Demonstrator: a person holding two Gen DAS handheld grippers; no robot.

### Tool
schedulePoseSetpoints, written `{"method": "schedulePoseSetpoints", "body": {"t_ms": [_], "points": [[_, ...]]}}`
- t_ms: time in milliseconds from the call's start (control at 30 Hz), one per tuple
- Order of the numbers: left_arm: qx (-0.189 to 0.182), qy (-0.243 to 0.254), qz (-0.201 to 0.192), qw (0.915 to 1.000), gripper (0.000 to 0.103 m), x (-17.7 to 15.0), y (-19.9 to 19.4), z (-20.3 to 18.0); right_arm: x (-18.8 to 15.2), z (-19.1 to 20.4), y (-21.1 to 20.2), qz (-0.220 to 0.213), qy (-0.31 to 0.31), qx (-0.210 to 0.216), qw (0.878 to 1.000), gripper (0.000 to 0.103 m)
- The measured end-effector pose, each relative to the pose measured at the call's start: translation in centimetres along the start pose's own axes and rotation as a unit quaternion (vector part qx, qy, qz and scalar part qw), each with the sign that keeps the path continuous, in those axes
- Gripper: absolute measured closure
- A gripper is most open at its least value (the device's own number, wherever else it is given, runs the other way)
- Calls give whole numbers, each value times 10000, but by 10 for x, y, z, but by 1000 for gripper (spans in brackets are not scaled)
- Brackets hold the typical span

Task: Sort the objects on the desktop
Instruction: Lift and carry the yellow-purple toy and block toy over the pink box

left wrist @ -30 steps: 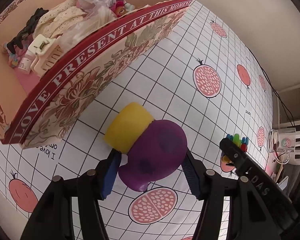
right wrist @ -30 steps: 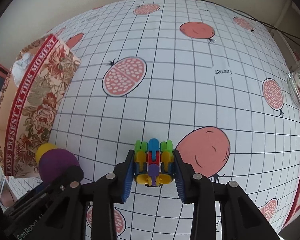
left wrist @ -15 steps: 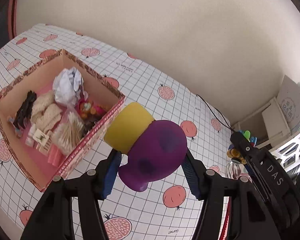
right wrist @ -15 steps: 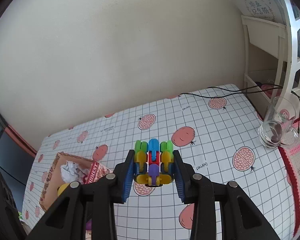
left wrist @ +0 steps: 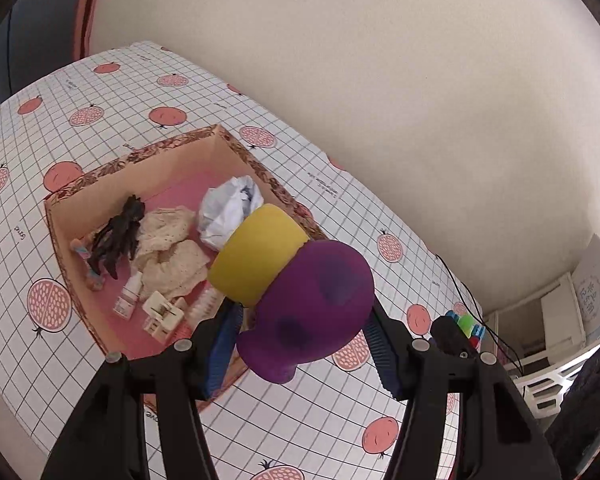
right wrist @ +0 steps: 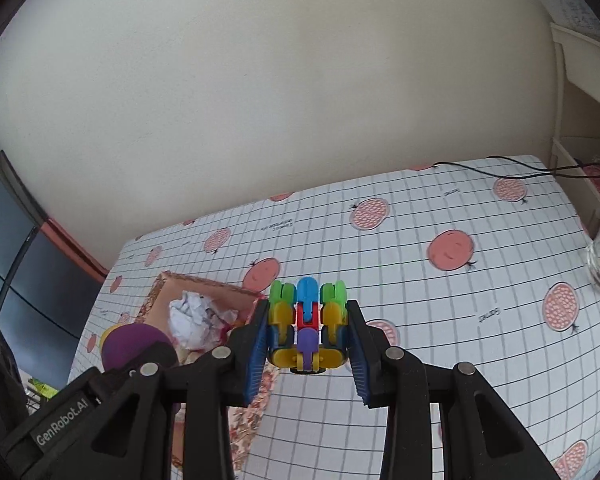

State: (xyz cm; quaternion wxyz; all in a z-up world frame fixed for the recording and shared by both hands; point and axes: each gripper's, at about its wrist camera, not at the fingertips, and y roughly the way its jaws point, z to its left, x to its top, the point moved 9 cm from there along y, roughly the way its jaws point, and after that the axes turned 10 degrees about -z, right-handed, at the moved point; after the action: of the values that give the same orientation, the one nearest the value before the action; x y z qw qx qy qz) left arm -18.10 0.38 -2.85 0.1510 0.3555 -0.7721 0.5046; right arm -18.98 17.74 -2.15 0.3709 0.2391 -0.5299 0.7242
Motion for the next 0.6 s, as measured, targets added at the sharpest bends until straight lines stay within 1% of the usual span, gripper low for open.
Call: {"method": "schedulePoseSetpoints", "body": {"t_ms": [133,367,500,600], "points": [[194,-327,-46,9993,41,9,0,33,-20,35,10,177,-89,359,9992,64],[410,-787,-220,9958,41,24,-10,79,-52,75,25,444,-332,653,9963,64],[451,-1001,-287,9935,41,29,-14,97,-65,93,30,543,-437,842,9940,64],[502,-1068,-373,9923,41,34,-18,106,-72,106,32,570,-553,945,9924,64]]}}
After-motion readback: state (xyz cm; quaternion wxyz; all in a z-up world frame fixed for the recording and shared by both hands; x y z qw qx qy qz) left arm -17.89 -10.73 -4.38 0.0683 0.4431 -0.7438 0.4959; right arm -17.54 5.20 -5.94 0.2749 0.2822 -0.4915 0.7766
